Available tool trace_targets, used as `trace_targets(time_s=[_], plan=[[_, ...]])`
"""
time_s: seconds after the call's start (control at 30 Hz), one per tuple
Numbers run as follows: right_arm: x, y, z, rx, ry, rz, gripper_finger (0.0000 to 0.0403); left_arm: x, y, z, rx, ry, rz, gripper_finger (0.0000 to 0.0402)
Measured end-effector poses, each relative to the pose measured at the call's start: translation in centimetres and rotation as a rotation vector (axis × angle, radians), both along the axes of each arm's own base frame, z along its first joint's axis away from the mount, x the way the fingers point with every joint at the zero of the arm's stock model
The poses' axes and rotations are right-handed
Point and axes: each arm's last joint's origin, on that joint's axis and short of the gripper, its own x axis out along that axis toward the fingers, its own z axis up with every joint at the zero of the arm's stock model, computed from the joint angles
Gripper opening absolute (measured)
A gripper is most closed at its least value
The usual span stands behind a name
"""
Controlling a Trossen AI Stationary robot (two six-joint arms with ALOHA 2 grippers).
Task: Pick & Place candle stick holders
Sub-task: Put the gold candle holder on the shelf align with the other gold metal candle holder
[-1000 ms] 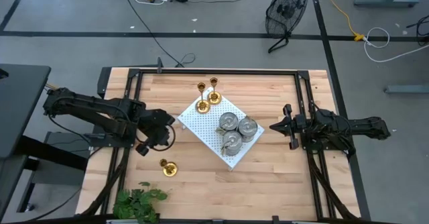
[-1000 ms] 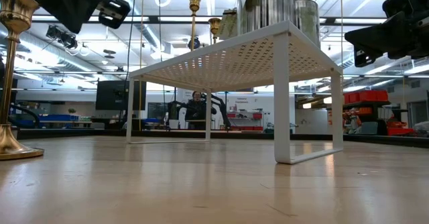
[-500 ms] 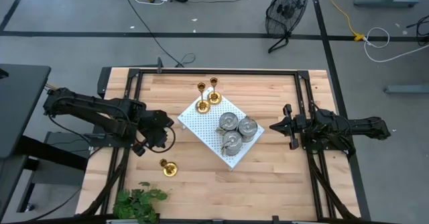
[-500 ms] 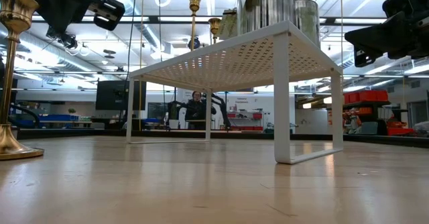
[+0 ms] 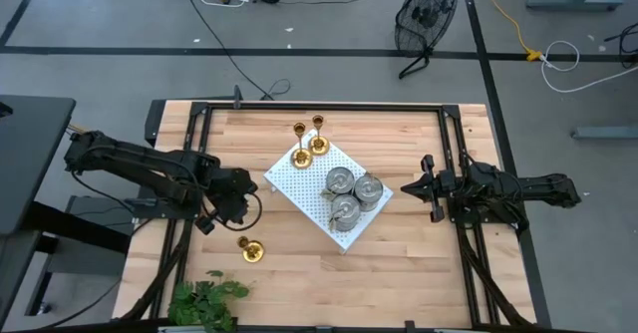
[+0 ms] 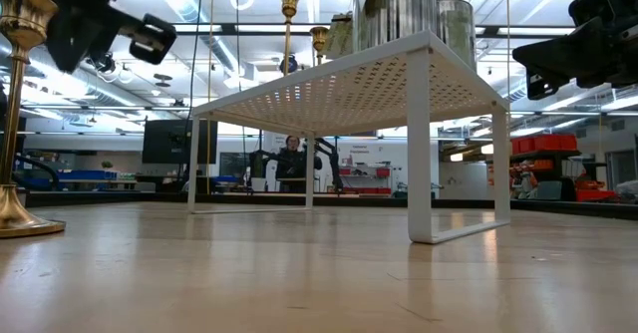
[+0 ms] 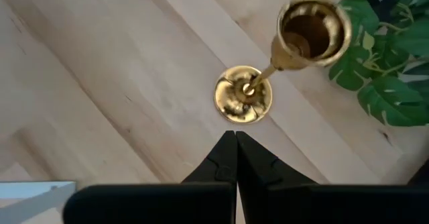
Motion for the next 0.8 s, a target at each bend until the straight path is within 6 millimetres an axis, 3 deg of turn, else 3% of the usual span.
trace_targets(time_s=[0.8], plan=[[0.0,0.0,0.0,0.000,0.000,0.000,0.0016,0.9,-0.3,-3.2,-0.043,0.042,0.000,0.0004]])
